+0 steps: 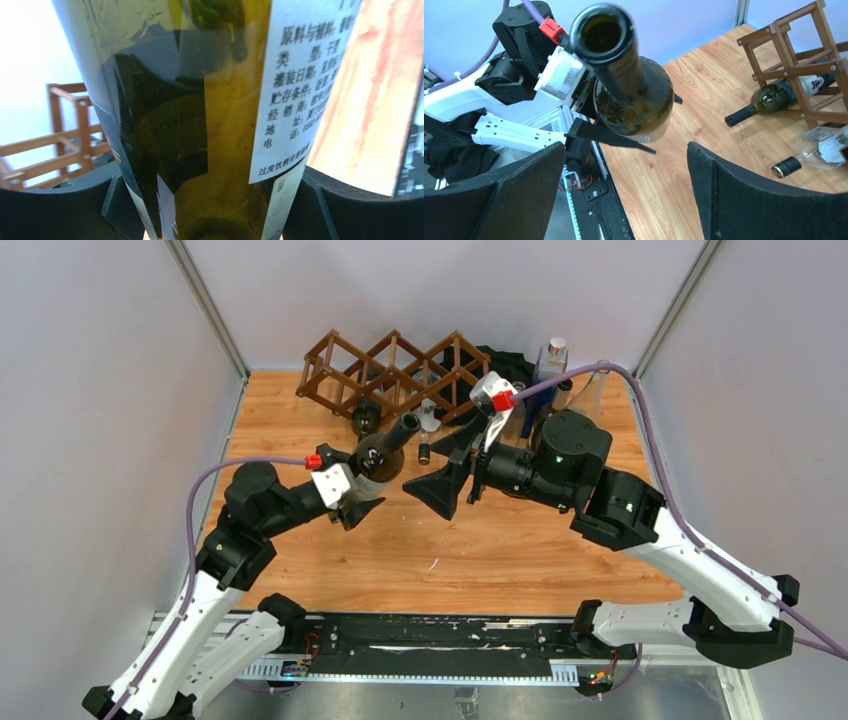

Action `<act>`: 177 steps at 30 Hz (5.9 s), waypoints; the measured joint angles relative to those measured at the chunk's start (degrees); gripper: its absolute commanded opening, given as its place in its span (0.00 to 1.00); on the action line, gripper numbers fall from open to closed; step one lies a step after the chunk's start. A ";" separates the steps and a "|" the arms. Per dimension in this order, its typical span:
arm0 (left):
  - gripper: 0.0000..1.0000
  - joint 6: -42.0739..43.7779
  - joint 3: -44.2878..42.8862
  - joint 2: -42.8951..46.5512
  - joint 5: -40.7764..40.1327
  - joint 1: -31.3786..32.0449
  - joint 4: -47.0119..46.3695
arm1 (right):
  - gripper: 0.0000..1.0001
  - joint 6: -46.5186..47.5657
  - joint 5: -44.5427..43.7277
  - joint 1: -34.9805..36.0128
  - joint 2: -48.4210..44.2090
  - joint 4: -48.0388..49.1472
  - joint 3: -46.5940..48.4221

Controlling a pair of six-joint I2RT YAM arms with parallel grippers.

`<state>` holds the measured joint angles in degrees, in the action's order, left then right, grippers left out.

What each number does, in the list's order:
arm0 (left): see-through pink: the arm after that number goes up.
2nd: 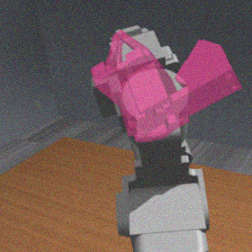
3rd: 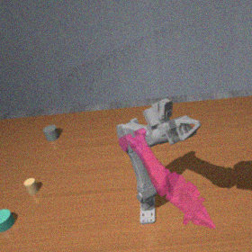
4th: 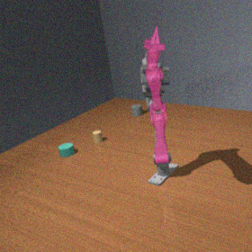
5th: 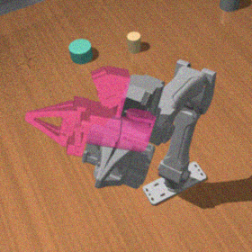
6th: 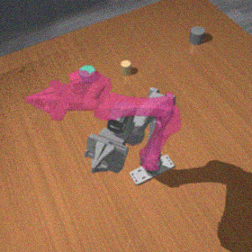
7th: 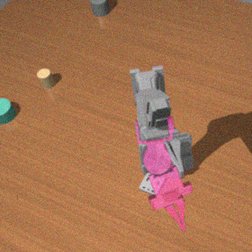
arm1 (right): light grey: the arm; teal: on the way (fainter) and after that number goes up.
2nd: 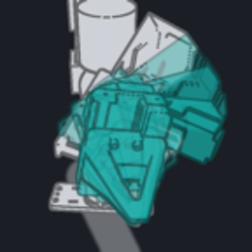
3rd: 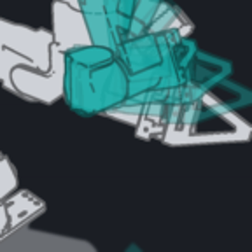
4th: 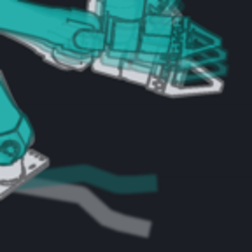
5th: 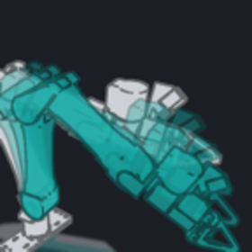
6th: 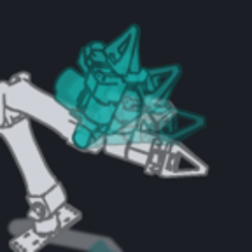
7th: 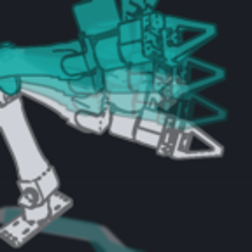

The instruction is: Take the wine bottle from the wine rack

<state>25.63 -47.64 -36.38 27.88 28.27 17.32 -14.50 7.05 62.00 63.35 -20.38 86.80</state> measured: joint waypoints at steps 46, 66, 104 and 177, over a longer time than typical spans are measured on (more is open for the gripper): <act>1.00 -17.42 -23.37 -27.80 -4.42 -4.00 25.73 | 0.00 10.01 -18.84 -18.16 7.65 -1.16 -6.93; 1.00 -19.17 -26.60 -29.51 -11.58 -8.33 32.98 | 0.00 12.57 -21.18 -29.44 30.56 12.28 -3.39; 1.00 -14.05 -23.04 -28.28 -14.43 -9.53 35.17 | 0.80 7.61 -25.73 -30.27 28.94 29.68 -9.14; 0.11 -38.03 -18.12 -69.07 -11.15 -19.65 -14.69 | 0.79 -17.46 -22.32 -3.72 -8.41 -10.38 -30.14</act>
<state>-12.40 -65.76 -105.45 16.73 8.62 2.63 -31.97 -15.27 58.28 54.94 -30.76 56.66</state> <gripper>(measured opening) 0.394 0.791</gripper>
